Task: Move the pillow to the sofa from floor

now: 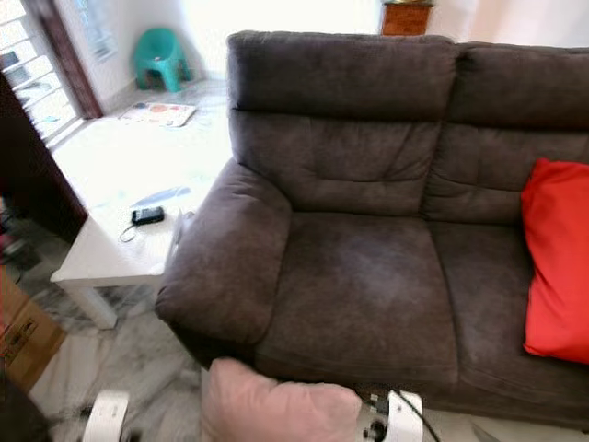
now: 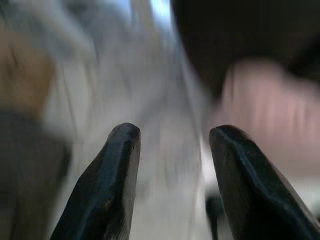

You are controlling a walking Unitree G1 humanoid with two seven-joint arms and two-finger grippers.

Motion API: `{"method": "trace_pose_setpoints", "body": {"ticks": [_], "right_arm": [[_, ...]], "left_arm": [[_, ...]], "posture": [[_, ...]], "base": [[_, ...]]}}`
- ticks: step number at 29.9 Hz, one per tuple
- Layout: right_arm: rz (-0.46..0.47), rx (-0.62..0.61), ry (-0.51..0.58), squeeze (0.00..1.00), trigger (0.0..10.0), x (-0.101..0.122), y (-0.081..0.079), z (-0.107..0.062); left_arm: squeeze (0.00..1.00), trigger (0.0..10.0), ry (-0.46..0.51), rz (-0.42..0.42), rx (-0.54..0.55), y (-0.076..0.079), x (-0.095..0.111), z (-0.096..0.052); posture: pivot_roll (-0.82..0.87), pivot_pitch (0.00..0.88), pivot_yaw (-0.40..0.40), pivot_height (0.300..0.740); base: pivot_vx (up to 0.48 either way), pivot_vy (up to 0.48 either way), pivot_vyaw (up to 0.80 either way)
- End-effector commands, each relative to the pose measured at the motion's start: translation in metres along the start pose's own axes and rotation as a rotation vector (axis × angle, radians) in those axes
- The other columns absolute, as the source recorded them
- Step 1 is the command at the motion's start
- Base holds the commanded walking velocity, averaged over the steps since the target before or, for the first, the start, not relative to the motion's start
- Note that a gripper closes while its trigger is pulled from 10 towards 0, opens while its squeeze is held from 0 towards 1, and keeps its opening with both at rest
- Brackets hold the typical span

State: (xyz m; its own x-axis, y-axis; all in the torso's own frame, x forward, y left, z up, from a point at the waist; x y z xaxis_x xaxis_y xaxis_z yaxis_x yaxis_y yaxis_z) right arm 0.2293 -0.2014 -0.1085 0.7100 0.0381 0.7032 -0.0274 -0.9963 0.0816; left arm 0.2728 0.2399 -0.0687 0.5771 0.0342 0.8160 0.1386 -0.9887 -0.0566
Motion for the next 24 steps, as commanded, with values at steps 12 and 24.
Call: {"method": "trace_pose_setpoints", "body": {"ticks": [12, 24], "right_arm": [[-0.004, -0.055, 0.420, 0.00, 10.0, 0.103, 0.016, -0.001], [0.014, -0.101, 0.752, 0.00, 10.0, 0.154, 0.020, -0.033]], "left_arm": [[0.00, 10.0, 0.503, 0.028, -0.114, 0.036, 0.136, 0.001], [0.00, 10.0, 0.743, 0.076, -0.143, 0.050, 0.178, -0.026]], "posture": [[0.03, 0.000, -0.029, 0.740], [0.05, 0.000, -0.043, 0.740]], "base": [[0.000, 0.000, 0.00], [0.000, 0.000, 0.00]]}}
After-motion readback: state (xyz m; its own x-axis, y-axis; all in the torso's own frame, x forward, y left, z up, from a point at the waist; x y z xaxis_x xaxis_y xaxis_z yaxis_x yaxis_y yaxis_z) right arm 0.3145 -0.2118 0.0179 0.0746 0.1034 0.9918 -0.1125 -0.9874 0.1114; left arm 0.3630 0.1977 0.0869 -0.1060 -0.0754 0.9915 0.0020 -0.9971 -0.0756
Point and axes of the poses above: a point about 5 cm out from each wrist's last joint towards the gripper, its own z axis pointing out of the wrist towards the gripper, its own x axis along the axis of the wrist's last joint, y = z × x, the point moved 5 cm from there along z, pointing out of the wrist towards the gripper, and after that the axes turned 11 degrees about -z, right-handed, at the moved point
